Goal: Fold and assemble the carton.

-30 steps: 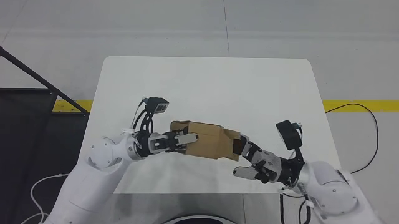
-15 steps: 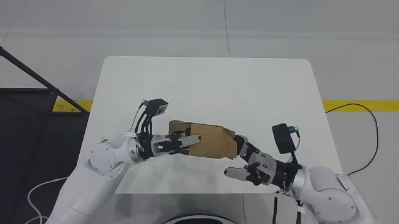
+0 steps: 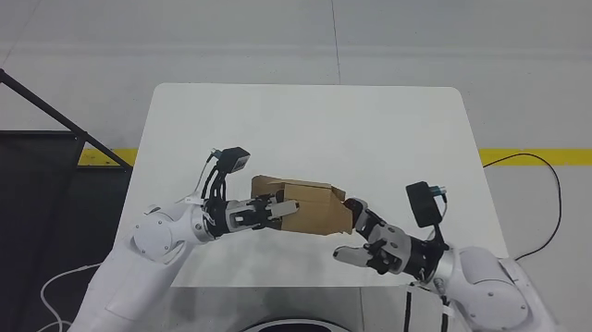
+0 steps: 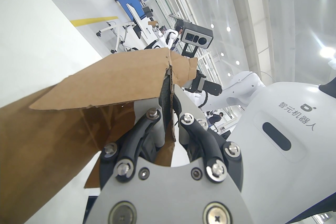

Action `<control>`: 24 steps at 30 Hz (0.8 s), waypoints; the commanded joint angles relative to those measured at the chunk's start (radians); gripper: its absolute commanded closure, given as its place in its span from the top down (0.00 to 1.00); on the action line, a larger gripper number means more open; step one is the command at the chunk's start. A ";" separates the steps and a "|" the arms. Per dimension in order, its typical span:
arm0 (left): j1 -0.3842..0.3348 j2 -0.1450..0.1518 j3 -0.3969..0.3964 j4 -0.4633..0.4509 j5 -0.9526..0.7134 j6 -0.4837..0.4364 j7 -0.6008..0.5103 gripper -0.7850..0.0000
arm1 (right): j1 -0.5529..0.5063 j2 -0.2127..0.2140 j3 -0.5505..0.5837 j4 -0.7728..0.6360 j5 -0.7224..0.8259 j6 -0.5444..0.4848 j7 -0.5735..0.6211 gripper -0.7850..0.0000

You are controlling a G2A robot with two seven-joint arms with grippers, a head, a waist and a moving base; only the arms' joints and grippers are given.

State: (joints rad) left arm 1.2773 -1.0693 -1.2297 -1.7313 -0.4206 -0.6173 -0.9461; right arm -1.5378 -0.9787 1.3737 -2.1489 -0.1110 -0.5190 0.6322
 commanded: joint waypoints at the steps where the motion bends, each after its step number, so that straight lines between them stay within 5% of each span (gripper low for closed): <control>1: 0.001 0.000 0.000 0.000 -0.001 -0.001 -0.001 0.00 | 0.000 0.000 0.002 0.002 0.003 -0.002 0.000 1.00; 5: 0.000 0.001 0.000 0.001 -0.003 -0.004 -0.003 0.00 | 0.001 0.000 0.005 0.010 0.015 -0.006 -0.003 1.00; 7: 0.001 0.001 0.000 0.000 -0.005 -0.007 -0.006 0.00 | 0.001 0.000 0.008 0.015 0.021 -0.010 -0.004 0.84; 12: 0.001 0.002 -0.001 -0.001 -0.005 -0.009 -0.009 0.00 | 0.000 0.001 0.013 0.020 0.029 -0.013 -0.001 0.68; 14: 0.001 0.002 0.000 -0.002 -0.007 -0.009 -0.010 0.00 | 0.000 0.001 0.014 0.022 0.030 -0.014 0.001 0.50; 24: 0.000 0.003 0.002 -0.004 -0.005 -0.010 -0.008 0.00 | -0.002 0.003 0.024 0.036 0.045 -0.022 0.005 0.47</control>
State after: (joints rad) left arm 1.2773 -1.0665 -1.2280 -1.7357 -0.4249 -0.6266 -0.9549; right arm -1.5389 -0.9762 1.3957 -2.1149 -0.0686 -0.5397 0.6385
